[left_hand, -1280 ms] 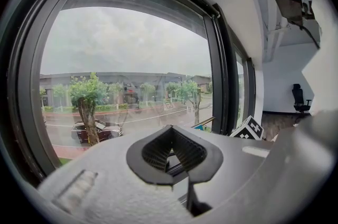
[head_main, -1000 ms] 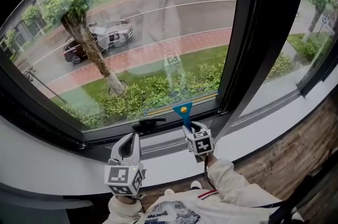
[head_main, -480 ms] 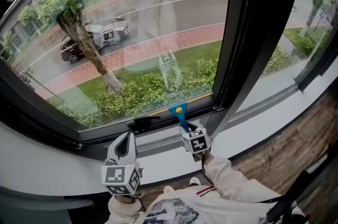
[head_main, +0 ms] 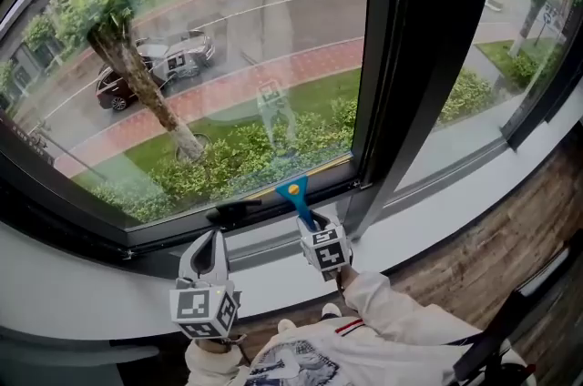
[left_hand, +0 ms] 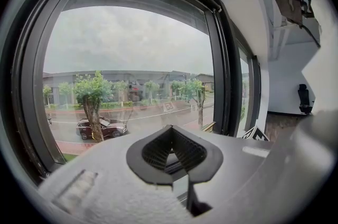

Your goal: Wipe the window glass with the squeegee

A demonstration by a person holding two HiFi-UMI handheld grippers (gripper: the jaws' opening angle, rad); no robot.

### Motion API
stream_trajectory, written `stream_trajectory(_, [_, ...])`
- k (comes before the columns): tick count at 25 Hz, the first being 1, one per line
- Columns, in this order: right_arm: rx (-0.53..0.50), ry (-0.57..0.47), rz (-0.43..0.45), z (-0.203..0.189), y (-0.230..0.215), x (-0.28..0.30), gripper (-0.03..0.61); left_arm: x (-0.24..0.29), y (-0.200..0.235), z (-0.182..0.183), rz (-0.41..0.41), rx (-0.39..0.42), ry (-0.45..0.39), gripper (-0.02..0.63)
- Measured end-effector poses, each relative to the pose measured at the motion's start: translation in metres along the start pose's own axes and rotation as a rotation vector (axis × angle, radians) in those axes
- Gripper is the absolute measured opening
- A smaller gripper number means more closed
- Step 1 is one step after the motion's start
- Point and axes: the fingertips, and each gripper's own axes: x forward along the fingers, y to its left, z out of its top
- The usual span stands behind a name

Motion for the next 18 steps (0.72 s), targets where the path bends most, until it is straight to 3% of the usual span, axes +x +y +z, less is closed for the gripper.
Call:
stream_trajectory(9, [-0.020,-0.124,0.039,0.027,0.018,-0.014,0.133,0.001,-0.007,-0.008,0.025,-0.007,0.028,0.000])
stream_trajectory(18, [0.020,-0.246,0.012,0.057,0.011,-0.036,0.133,-0.006,-0.007,-0.015,0.063,-0.004,0.043,0.000])
